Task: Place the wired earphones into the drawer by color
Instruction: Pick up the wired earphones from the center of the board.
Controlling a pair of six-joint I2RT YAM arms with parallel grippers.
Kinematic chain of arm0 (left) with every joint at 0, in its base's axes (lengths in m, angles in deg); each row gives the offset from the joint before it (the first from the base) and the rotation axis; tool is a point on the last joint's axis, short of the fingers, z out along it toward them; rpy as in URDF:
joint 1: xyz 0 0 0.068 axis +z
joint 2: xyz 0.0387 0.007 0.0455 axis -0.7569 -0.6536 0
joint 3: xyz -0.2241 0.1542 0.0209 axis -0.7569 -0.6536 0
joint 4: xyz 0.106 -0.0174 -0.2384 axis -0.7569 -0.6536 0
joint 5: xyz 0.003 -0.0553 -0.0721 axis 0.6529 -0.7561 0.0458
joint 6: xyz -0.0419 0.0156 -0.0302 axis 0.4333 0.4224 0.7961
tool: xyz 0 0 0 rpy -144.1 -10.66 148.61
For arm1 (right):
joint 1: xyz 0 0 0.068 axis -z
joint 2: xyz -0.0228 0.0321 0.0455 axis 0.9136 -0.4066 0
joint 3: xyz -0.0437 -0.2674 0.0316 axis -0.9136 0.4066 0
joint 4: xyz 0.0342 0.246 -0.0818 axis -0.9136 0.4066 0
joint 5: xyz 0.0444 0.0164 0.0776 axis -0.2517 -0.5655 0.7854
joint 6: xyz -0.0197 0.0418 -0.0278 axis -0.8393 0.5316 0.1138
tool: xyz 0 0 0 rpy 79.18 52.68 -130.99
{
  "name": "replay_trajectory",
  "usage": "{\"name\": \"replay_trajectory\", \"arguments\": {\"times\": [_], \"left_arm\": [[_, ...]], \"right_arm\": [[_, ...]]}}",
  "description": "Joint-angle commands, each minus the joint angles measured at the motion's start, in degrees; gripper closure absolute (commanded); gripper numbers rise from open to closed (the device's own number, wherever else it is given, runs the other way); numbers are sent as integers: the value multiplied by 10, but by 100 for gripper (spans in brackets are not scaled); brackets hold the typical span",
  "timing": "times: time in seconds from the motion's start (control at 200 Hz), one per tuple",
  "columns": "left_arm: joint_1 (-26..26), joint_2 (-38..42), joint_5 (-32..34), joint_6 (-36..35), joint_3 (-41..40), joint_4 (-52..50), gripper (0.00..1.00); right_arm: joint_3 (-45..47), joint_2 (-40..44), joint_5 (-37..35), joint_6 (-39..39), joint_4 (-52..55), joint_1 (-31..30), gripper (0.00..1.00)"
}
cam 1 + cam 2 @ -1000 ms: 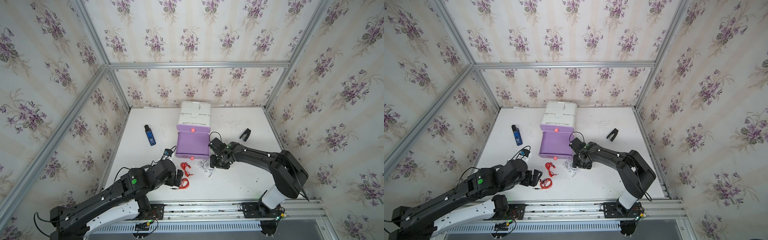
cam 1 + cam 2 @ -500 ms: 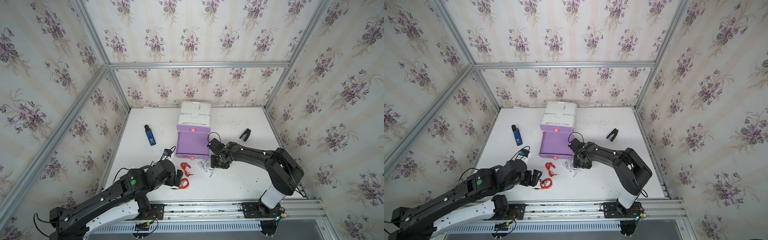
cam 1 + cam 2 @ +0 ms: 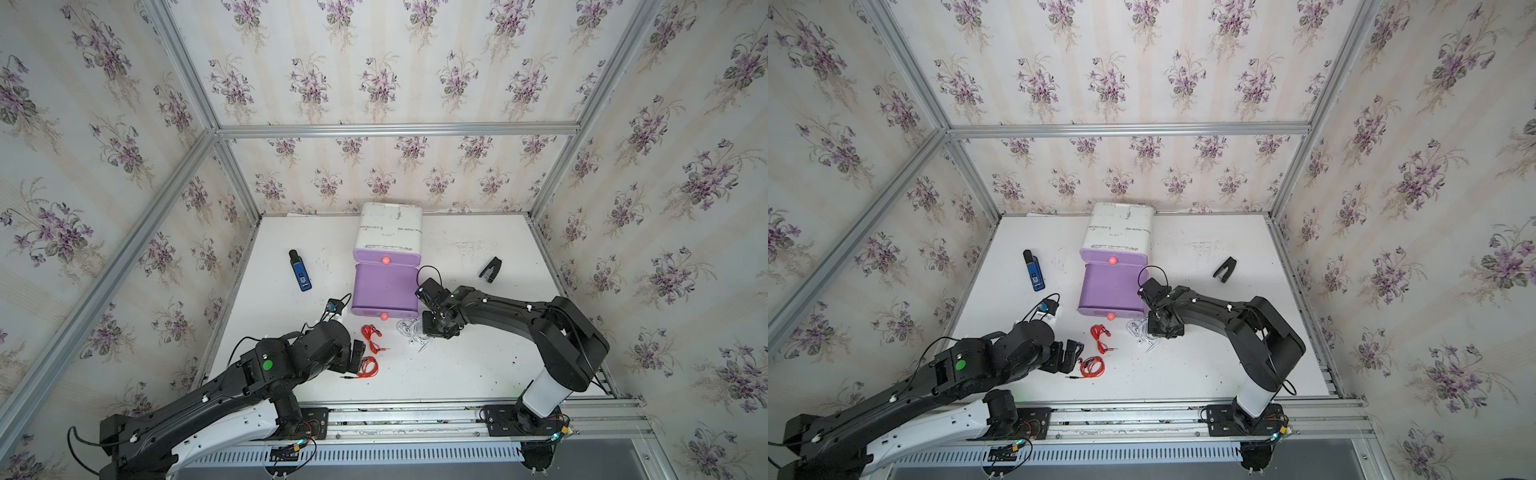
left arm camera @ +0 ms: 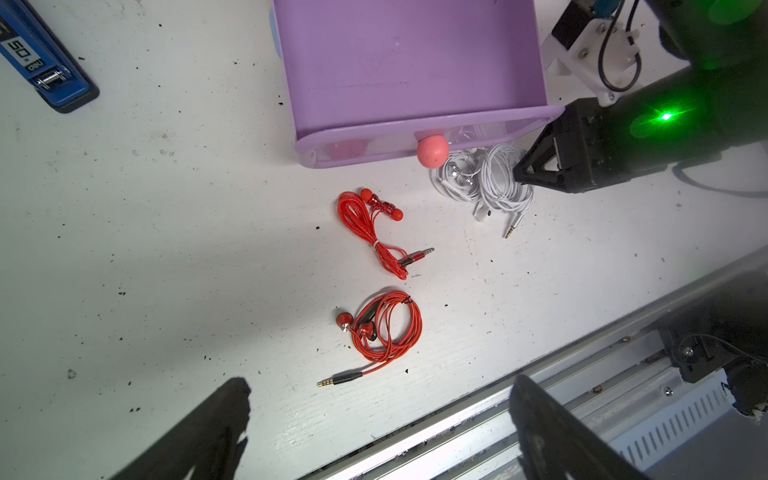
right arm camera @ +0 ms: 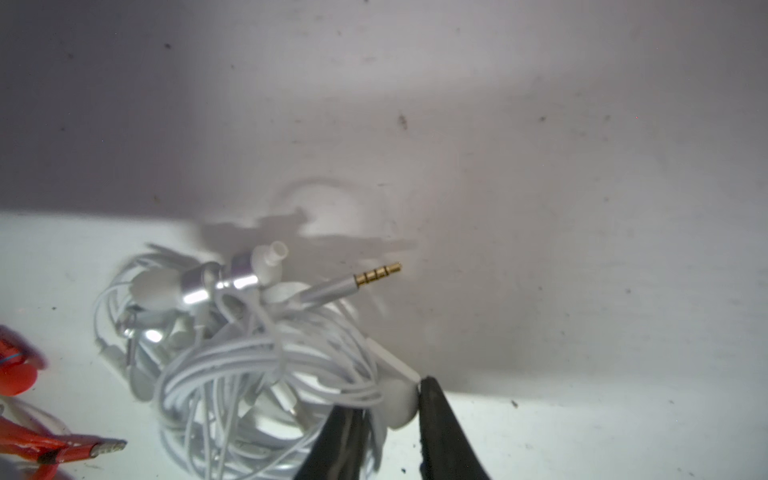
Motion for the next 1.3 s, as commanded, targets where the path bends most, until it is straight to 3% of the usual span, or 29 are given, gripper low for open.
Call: {"name": "replay_trajectory", "arguments": {"times": [0.0,0.18,0.689,1.294], "left_arm": [[1,0,10,-3,-2,10,0],[1,1,11,-5,-3,15,0],[1,3,25,-9,-10,28,0],[1,30,37,-13,-28,50,0]], "right_arm": [[6,18,-5,-15,2,0,77],[12,57,-6,-35,15,0,88],[9,135,50,-62,36,3,95],[4,241,149,-93,56,81,99]]}}
